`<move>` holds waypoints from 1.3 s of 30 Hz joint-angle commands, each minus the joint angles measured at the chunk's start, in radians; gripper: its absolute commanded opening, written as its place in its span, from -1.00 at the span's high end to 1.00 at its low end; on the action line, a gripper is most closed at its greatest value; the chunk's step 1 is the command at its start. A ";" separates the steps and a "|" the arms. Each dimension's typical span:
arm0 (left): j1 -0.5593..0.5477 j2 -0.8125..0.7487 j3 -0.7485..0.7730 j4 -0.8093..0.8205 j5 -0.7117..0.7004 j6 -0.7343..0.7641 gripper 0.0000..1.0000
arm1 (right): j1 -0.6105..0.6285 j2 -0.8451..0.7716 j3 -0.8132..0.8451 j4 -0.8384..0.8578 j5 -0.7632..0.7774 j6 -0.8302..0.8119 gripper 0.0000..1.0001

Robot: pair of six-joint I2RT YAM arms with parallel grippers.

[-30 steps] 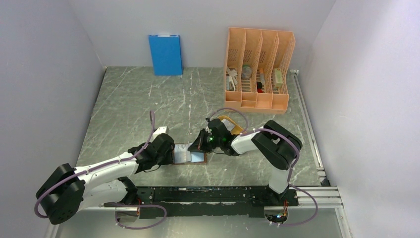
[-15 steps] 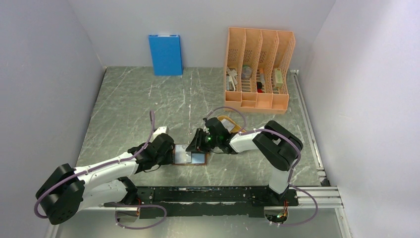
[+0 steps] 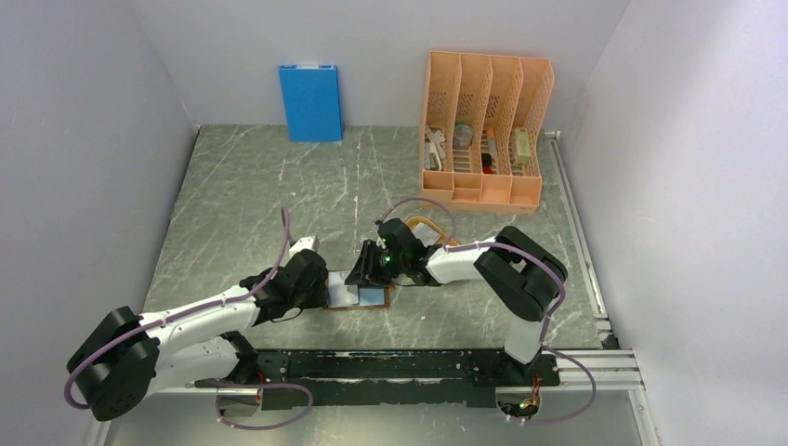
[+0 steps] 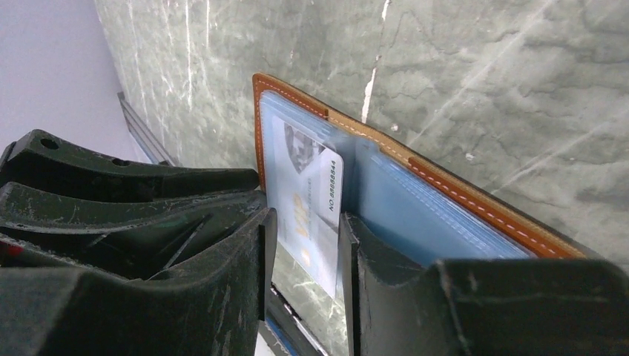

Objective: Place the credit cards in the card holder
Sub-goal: Insert the credit card into the card holder.

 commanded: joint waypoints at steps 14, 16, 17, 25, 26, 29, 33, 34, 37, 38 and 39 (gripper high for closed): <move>0.004 -0.037 -0.009 0.039 0.007 0.015 0.49 | 0.059 0.024 0.064 -0.065 0.032 0.003 0.22; 0.004 -0.057 -0.005 0.010 -0.018 0.005 0.49 | 0.059 0.018 0.064 -0.082 0.045 -0.003 0.22; 0.004 -0.070 -0.003 -0.004 -0.030 -0.001 0.49 | 0.059 0.014 0.065 -0.088 0.049 -0.006 0.21; 0.017 -0.118 0.006 -0.075 -0.098 -0.048 0.51 | 0.058 0.019 0.072 -0.105 0.056 -0.013 0.21; 0.021 -0.110 0.010 -0.077 -0.097 -0.049 0.52 | 0.059 0.020 0.072 -0.105 0.056 -0.014 0.21; 0.030 -0.092 0.016 -0.083 -0.099 -0.052 0.53 | 0.058 0.022 0.071 -0.105 0.056 -0.013 0.21; 0.060 -0.071 0.000 -0.070 -0.090 -0.057 0.56 | 0.057 0.021 0.071 -0.103 0.057 -0.011 0.21; 0.074 -0.060 -0.005 -0.059 -0.076 -0.053 0.59 | 0.059 0.022 0.072 -0.104 0.057 -0.011 0.21; 0.117 -0.016 -0.021 -0.017 -0.023 -0.038 0.72 | 0.060 0.022 0.078 -0.106 0.056 -0.012 0.21; 0.122 -0.004 -0.025 -0.002 -0.003 -0.035 0.77 | 0.060 0.022 0.080 -0.108 0.056 -0.013 0.21; 0.129 0.008 -0.029 0.012 0.012 -0.033 0.81 | 0.060 0.022 0.081 -0.109 0.056 -0.013 0.21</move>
